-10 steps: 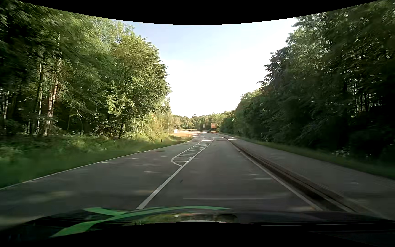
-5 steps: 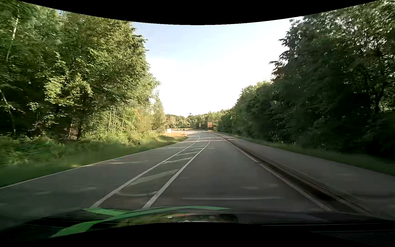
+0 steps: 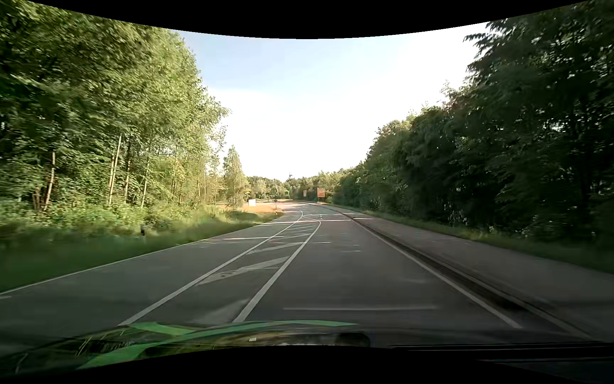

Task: Follow the waypoints while adhering to traffic rules and regulations

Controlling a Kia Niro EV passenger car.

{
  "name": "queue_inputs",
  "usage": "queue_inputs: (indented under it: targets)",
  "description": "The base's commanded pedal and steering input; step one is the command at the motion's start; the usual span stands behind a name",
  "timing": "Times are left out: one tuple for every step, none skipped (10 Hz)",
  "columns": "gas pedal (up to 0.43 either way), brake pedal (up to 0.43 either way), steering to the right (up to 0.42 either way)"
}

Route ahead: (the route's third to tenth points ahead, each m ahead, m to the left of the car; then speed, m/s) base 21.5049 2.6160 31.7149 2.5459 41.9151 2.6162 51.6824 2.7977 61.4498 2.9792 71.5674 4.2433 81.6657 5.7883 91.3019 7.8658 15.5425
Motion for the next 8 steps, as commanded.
queue_inputs:
  targets:
    - [0.079, 0.0, 0.008]
    - [0.079, 0.0, 0.008]
    - [0.079, 0.0, 0.006]
    - [0.079, 0.0, 0.004]
    - [0.079, 0.0, 0.002]
    - [0.079, 0.0, 0.0]
    - [0.079, 0.0, -0.001]
    - [0.079, 0.0, -0.001]
